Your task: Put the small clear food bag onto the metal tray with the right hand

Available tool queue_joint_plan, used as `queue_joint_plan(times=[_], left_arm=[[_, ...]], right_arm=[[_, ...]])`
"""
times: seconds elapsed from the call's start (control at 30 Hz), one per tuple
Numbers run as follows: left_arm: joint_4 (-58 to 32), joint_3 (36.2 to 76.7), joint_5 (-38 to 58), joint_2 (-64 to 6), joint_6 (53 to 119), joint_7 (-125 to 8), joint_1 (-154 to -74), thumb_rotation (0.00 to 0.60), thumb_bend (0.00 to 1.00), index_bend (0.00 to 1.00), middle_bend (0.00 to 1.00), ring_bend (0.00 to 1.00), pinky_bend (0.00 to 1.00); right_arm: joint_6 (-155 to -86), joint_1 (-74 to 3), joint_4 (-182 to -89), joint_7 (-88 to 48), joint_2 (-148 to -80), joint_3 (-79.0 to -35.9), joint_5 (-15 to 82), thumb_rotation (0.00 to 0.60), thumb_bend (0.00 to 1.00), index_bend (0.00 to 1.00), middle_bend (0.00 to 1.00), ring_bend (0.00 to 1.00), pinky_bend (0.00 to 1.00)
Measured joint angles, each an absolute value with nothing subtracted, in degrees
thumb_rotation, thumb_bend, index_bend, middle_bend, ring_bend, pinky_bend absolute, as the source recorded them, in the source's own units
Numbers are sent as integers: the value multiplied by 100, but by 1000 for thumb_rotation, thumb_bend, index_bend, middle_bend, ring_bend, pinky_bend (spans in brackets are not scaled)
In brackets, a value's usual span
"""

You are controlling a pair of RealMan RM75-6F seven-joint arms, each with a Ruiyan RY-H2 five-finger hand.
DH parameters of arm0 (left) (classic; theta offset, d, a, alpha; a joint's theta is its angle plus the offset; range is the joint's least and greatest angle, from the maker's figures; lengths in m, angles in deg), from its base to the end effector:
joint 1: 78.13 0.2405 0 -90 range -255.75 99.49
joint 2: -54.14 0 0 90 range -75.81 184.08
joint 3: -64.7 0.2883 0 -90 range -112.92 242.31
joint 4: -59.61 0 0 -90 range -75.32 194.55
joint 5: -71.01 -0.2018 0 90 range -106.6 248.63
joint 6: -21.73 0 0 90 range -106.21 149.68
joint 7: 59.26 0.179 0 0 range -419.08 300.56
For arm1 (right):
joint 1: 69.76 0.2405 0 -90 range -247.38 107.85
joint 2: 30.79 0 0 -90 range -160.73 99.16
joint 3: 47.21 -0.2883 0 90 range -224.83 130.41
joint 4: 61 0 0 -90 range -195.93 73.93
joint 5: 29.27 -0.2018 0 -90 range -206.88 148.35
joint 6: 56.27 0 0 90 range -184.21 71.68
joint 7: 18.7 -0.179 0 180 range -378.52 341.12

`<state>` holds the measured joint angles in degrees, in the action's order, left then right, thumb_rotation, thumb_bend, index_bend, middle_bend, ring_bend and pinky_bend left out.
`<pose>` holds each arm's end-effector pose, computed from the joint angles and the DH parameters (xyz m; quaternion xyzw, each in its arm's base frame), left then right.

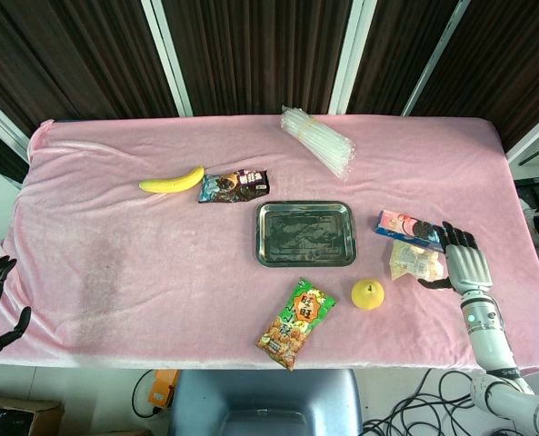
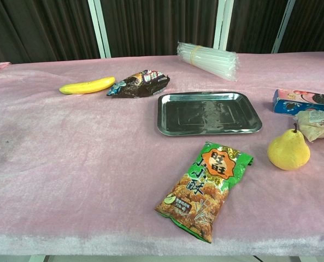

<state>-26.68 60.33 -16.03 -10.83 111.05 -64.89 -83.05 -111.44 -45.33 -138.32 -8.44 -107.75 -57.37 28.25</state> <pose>-0.3434 0.2240 0.2010 -0.5765 -0.3549 -0.4269 0.5995 -0.3643 -0.3536 0.0914 0.6005 -0.4878 0.2638 0.5760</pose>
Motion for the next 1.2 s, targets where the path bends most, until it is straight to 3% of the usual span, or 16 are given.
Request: queue_joint_plan(times=[0.43,0.67,0.83,0.9,1.07,1.2], left_arm=[[-2683,6040,-1598,-1069,11095,-6506,-8303,600,413,109,86,66,345],[-2682,6027,-1586,-1055,11146,-6578,-8278,600,412,109,86,66,345],[-2665,6018,-1587,-1044,11190,-6644,-8257,600,412,109,86,66,344],[-2656,6013,-1580,-1041,11203,-6671,-8247,600,412,109,86,66,344],[-2640,6005,-1578,-1029,11241,-6740,-8226,600,413,109,86,66,345],[-2632,5997,-1576,-1026,11256,-6767,-8217,600,413,110,86,66,344]], right_arm=[[-11146,-4525,-13771,-954,-10818,-5679,2965,600,50,0,0,0,160],[-11022,-4418,-13459,-1017,-11047,-5641,3097,600,50,0,1,10,221],[-10817,-4240,-12972,-1203,-11382,-5629,3310,600,50,51,141,188,361],[-10803,-4188,-12810,-1244,-11520,-5608,3441,600,52,140,214,285,446],[-10889,-4171,-12724,-1109,-11646,-5571,3496,600,65,307,313,412,563],[-10939,-4175,-12719,-819,-11700,-5568,3387,600,152,405,384,487,623]])
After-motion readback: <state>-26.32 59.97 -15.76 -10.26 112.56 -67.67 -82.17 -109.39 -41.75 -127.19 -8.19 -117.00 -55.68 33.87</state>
